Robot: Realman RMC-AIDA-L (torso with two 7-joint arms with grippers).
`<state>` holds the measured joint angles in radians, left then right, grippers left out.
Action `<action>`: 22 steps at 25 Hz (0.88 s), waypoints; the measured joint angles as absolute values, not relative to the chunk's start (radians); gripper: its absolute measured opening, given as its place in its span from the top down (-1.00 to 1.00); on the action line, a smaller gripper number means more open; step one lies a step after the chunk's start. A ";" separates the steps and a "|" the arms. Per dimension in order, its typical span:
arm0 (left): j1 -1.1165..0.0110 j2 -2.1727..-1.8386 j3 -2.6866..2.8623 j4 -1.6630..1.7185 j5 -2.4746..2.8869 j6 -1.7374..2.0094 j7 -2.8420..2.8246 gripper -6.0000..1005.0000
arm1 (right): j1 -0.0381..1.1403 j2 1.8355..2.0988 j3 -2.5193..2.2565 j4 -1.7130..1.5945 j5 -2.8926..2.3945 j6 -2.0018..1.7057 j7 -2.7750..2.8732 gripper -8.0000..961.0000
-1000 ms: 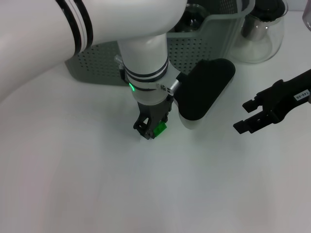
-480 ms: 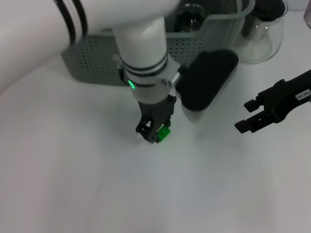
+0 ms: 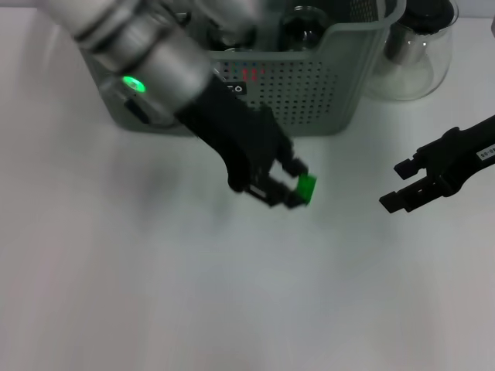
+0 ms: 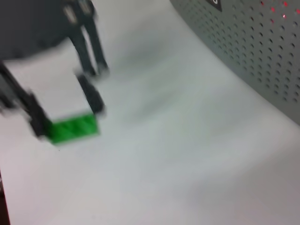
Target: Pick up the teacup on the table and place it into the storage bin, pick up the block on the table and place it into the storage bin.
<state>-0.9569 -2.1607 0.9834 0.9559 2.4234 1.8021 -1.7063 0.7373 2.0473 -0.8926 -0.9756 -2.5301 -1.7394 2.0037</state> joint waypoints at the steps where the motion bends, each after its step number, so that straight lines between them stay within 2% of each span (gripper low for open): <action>1: -0.946 -2.156 0.912 0.969 2.396 1.849 -1.716 0.16 | 0.737 2.047 -0.893 -0.977 -2.531 -1.740 2.004 -0.68; 4: -0.921 -2.128 0.726 1.035 2.276 1.958 -1.784 0.16 | 0.739 2.046 -0.897 -0.980 -2.531 -1.740 2.007 -0.68; 7: -0.909 -2.087 0.636 1.094 2.151 1.946 -1.883 0.16 | 0.742 2.046 -0.899 -0.982 -2.531 -1.743 2.007 -0.68; 9: -0.909 -2.087 0.636 1.094 2.151 1.946 -1.883 0.16 | 0.744 2.046 -0.900 -0.983 -2.531 -1.745 2.008 -0.68; 10: -0.915 -2.040 0.630 1.108 2.102 1.844 -1.966 0.17 | 0.745 2.046 -0.900 -0.983 -2.531 -1.745 2.008 -0.68; 11: -0.931 -2.010 0.663 1.110 2.124 1.733 -2.019 0.16 | 0.746 2.046 -0.901 -0.984 -2.531 -1.747 2.008 -0.68; 13: -0.953 -1.989 0.712 1.106 2.184 1.598 -2.082 0.15 | 0.747 2.043 -0.902 -0.985 -2.531 -1.749 2.009 -0.68; 18: -1.034 -1.977 0.842 1.031 2.415 1.360 -2.239 0.11 | 0.749 2.041 -0.903 -0.985 -2.531 -1.750 2.009 -0.68; 22: -1.092 -1.993 0.948 0.952 2.605 1.249 -2.349 0.09 | 0.756 2.039 -0.903 -0.985 -2.531 -1.752 2.010 -0.68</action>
<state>-1.0925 -1.9933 0.9481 0.9517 2.6050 1.2489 -2.3487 0.7558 2.0390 -0.9035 -0.9848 -2.5312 -1.7515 2.0095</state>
